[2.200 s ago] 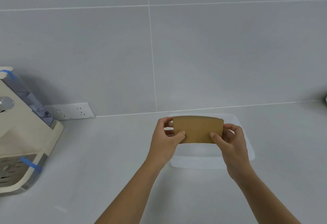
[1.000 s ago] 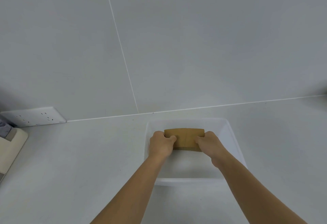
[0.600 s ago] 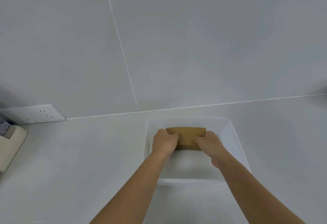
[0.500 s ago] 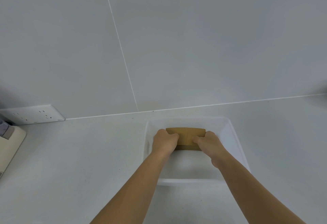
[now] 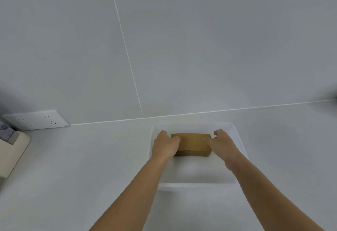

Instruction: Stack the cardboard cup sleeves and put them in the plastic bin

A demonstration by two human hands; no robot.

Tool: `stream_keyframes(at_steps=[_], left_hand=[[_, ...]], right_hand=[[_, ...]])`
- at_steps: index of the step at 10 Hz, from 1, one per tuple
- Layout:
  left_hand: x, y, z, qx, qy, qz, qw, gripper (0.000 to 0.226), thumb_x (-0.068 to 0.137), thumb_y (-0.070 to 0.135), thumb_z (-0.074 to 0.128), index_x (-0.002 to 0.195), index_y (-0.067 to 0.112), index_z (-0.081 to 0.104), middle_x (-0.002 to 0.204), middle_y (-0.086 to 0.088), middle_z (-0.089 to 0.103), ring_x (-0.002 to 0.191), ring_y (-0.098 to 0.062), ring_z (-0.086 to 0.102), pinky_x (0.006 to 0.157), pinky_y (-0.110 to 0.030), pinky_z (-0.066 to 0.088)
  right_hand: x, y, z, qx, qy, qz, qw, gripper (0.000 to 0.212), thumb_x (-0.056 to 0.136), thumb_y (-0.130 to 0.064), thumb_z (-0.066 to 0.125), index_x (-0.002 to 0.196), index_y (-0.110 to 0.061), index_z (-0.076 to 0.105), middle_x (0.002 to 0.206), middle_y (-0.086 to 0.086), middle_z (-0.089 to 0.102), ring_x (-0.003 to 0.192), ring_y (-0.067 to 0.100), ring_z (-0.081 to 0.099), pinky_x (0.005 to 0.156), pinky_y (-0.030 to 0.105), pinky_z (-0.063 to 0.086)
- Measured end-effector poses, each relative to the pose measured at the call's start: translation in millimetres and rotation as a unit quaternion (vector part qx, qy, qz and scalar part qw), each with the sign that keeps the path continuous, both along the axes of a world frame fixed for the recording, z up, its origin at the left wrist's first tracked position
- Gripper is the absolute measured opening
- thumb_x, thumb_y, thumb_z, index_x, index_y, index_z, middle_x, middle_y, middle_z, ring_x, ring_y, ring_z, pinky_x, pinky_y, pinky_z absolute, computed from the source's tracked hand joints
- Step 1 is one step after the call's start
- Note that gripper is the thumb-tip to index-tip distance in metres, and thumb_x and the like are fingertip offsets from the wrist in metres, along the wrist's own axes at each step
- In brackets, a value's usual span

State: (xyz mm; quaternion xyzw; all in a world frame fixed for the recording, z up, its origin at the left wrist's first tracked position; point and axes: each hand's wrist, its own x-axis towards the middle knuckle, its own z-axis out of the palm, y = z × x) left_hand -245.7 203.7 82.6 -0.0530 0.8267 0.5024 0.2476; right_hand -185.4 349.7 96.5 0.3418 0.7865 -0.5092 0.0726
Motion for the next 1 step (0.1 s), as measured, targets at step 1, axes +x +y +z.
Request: stream_keyframes(at_steps=[1], left_hand=[[3.7, -5.7, 22.3, -0.018, 0.033, -0.025, 0.999, 0.035, 0.086, 0.022, 0.05, 0.064, 0.029, 0.024, 0.07, 0.013, 0.027, 0.06, -0.002, 0.028, 0.056, -0.019, 0.024]], right_hand=[[5.8, 9.5, 9.8, 0.036, 0.016, 0.023, 0.999, 0.044, 0.085, -0.025, 0.054, 0.125, -0.008, 0.047, 0.111, 0.005, 0.056, 0.103, 0.026, 0.057, 0.087, 0.036, 0.045]])
